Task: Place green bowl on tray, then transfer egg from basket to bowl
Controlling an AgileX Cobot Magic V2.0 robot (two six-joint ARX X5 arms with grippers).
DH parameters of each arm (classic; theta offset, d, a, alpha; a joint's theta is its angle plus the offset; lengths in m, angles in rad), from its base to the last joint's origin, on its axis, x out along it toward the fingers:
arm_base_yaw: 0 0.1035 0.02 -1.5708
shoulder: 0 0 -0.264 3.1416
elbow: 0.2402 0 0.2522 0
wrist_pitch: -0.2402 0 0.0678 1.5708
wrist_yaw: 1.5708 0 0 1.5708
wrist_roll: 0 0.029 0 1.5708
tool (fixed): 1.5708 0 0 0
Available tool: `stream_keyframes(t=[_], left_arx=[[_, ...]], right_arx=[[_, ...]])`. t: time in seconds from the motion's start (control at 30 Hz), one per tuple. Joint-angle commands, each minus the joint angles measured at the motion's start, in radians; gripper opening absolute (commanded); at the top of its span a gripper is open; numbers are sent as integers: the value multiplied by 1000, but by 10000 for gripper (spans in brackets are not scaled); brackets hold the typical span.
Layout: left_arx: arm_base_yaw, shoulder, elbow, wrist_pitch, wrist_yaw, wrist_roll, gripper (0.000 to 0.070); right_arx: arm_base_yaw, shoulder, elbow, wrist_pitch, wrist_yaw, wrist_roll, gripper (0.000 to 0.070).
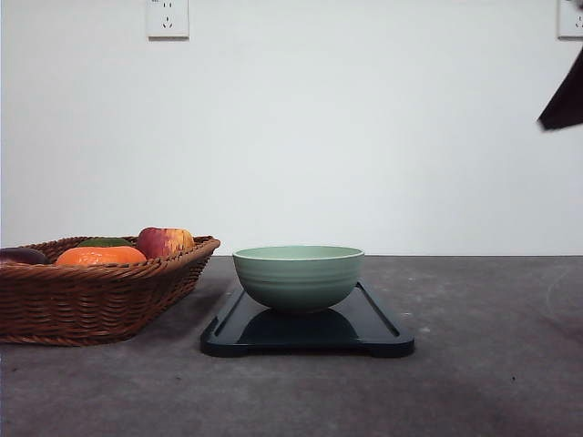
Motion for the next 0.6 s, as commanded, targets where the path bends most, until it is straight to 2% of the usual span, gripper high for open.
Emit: stream_keyframes(t=[0.0,0.17,0.3,0.43,0.57], left_arx=[[1,-1,-19,-7,3,9,0],[1,-1,-19,-7,3,9,0],[1,-1,-19,-7,3,9,0],[1,-1,-19,-7,3,9,0],[1,-1,-19,-8,3,9,0]], right_arx=[[-48,-26,-31,1,-13,-27,16],[-221,-167,-150,15,-25,-27,16],[-316,-293,-265,61,-25,-27,15],[-369,-407,-367,116,-25,-25,15],[-393,-505,-423,108,-38,-18,15]])
